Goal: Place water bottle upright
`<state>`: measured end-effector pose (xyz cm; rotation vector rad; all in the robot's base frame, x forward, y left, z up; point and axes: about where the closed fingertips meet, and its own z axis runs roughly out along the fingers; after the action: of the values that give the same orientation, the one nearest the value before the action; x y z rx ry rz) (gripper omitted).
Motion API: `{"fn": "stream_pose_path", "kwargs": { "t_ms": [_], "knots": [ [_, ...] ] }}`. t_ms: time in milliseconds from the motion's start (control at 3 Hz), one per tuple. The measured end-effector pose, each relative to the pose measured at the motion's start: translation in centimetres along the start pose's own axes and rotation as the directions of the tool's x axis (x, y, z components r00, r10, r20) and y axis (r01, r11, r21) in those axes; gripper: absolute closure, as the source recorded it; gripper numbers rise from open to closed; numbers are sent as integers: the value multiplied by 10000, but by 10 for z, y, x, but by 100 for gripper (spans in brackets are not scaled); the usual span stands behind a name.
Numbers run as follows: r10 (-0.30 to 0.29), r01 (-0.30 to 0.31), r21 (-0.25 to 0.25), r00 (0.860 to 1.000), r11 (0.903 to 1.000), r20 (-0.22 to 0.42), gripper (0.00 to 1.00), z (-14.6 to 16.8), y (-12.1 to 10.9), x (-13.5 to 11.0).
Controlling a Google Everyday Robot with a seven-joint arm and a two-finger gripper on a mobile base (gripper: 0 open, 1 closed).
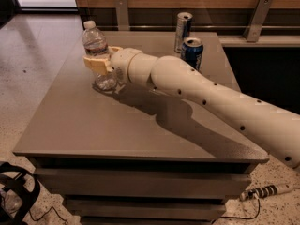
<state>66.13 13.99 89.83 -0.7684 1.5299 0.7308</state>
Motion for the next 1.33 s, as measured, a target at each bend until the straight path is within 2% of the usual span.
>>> {"fn": "stream_pose_path", "kwargs": {
  "t_ms": [333, 1333],
  "knots": [
    [0, 0, 1, 10000, 10000, 1, 84, 0, 0, 0],
    [-3, 3, -22, 10000, 10000, 2, 13, 1, 1, -1]
  ]
}}
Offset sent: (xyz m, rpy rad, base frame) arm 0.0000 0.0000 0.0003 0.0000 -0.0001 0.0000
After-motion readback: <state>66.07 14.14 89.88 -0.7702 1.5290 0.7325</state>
